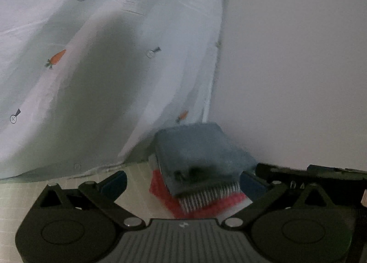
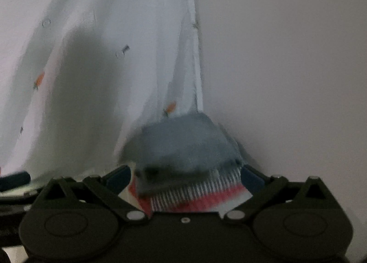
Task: Fold clothes
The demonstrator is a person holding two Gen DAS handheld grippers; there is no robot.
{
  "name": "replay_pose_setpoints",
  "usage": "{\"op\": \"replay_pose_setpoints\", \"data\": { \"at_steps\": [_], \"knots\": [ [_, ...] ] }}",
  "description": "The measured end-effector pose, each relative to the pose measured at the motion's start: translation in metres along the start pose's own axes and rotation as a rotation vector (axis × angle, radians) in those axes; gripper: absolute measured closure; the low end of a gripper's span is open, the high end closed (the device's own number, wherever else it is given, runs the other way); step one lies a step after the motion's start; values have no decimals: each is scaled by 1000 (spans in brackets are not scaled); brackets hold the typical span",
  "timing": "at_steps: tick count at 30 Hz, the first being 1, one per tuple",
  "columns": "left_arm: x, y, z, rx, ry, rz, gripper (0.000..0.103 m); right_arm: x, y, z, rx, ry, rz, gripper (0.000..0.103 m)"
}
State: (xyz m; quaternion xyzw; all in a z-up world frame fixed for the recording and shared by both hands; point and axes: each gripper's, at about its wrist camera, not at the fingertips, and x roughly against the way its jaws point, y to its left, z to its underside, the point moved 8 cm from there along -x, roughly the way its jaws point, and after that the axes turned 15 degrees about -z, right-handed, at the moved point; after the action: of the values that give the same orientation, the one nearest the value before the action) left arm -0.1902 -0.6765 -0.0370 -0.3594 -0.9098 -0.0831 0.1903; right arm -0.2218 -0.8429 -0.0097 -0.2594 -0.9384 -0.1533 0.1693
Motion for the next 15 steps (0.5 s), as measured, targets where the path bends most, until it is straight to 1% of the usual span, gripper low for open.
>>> {"op": "replay_pose_setpoints", "data": {
  "at_steps": [2,5,8,11,15],
  "knots": [
    [6,2,8,-19,20,6,0,10,1,14,2,36,10,0],
    [11,5,18,-22,49,0,0,23,1,28,-4,74,32,0],
    [22,7,19,-24,61,1,0,37,0,43,-12,98,45,0],
    [30,7,18,-24,66,7,0,47,-2,49,-19,109,60,0],
    [38,6,20,-34,67,19,0,58,-2,52,-29,99,76,0]
  ]
}}
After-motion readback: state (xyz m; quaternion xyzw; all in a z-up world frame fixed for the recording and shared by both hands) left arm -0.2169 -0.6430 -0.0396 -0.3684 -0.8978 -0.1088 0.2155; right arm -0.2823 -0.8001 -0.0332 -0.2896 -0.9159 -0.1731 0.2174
